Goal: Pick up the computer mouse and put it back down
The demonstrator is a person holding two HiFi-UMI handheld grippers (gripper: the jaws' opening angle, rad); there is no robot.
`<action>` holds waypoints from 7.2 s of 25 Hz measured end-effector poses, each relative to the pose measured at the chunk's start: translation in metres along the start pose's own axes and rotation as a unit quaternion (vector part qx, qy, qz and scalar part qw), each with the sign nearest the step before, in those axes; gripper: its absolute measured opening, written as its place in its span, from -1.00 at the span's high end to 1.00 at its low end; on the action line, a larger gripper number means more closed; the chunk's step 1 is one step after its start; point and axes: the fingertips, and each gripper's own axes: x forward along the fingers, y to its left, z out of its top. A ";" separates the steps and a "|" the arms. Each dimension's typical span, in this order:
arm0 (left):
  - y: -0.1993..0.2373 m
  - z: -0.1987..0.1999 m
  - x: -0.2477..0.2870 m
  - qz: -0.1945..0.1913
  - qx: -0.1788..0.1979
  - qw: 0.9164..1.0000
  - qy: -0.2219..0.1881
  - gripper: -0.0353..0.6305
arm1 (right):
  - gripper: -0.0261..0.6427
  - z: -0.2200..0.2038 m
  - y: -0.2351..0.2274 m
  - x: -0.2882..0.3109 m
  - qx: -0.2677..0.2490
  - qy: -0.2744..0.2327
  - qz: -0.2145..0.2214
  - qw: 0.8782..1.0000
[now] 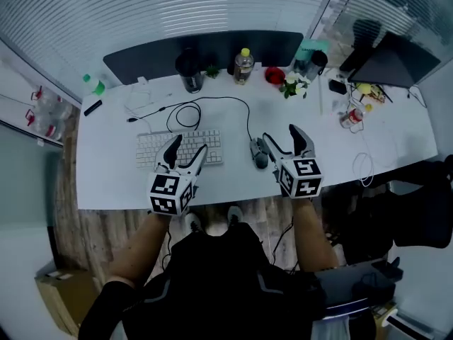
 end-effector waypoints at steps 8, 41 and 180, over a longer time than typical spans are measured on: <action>-0.013 -0.066 0.048 0.017 -0.029 0.997 0.062 -0.01 | -0.07 -0.076 -0.014 0.045 0.038 0.061 0.038 0.997; -0.029 -0.180 0.086 0.005 -0.072 0.984 0.165 -0.01 | 0.00 -0.232 0.006 0.098 0.014 0.199 0.016 0.980; 0.433 -0.271 -0.228 0.212 -0.158 0.960 0.090 -0.01 | 0.04 -0.163 0.576 0.304 -0.074 0.222 0.220 0.947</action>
